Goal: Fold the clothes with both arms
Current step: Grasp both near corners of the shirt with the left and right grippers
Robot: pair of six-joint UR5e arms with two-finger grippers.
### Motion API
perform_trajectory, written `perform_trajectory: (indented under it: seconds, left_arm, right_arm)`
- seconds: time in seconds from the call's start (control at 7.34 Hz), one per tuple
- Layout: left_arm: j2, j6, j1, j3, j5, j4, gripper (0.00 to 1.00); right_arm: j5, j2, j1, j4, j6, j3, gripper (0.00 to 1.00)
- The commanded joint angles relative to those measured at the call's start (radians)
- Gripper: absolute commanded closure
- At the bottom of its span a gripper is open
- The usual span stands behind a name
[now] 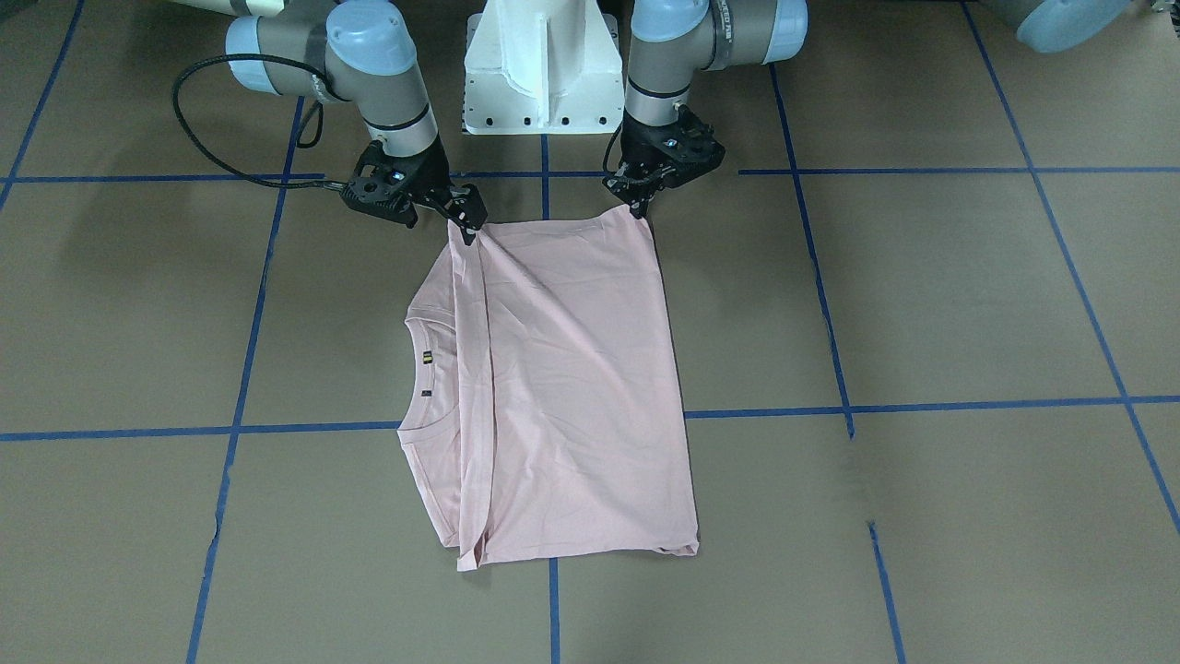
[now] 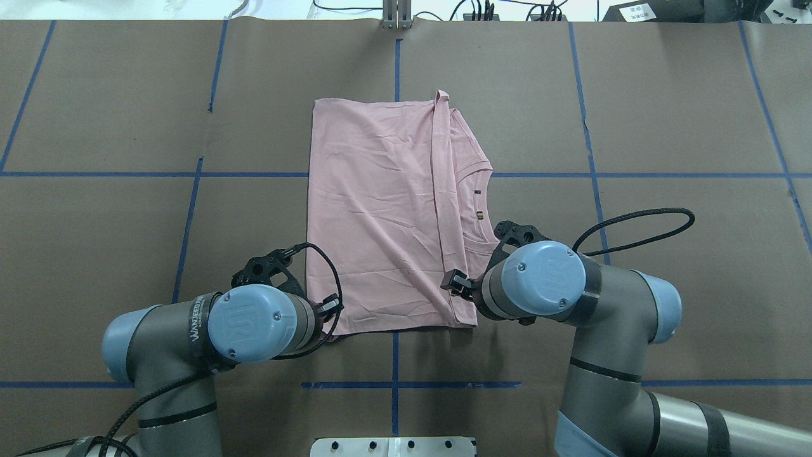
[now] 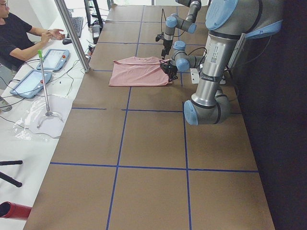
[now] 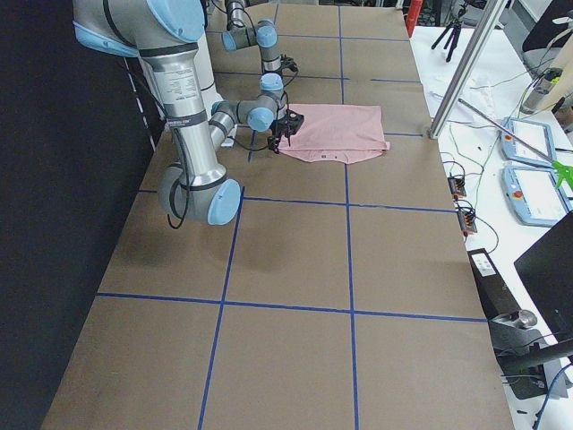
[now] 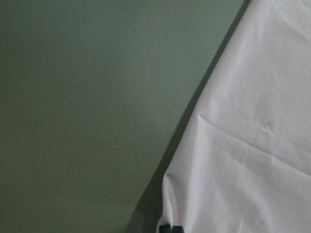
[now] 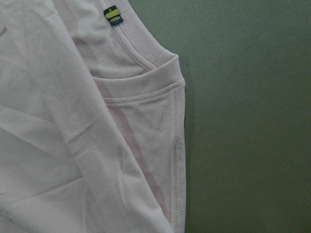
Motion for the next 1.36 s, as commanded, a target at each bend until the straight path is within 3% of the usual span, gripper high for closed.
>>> perform_trajectory:
  seconds: [0.0, 0.41, 0.54, 0.82, 0.95, 1.23]
  left_arm:
    - [0.0, 0.0, 0.0, 0.004, 0.001, 0.0, 1.0]
    - [0.0, 0.0, 0.001, 0.004, 0.001, 0.0, 1.0]
    - [0.0, 0.0, 0.001, 0.004, 0.001, 0.0, 1.0]
    - [0.002, 0.0, 0.001, 0.005, 0.001, 0.0, 1.0]
    - [0.002, 0.002, 0.001, 0.007, 0.001, 0.0, 1.0]
    - [0.002, 0.002, 0.0, 0.01, 0.001, -0.003, 1.0]
  right_arm:
    - [-0.002, 0.02, -0.006, -0.001, 0.002, -0.038, 0.0]
    - [-0.002, 0.018, -0.011, -0.002, 0.0, -0.046, 0.01]
    - [-0.001, 0.02, -0.011, -0.002, 0.0, -0.046, 0.07]
    - [0.001, 0.021, -0.012, -0.001, -0.003, -0.046, 0.58]
    - [0.004, 0.029, -0.011, -0.002, -0.003, -0.046, 0.62]
    - [0.005, 0.029, -0.012, -0.001, -0.004, -0.046, 0.62]
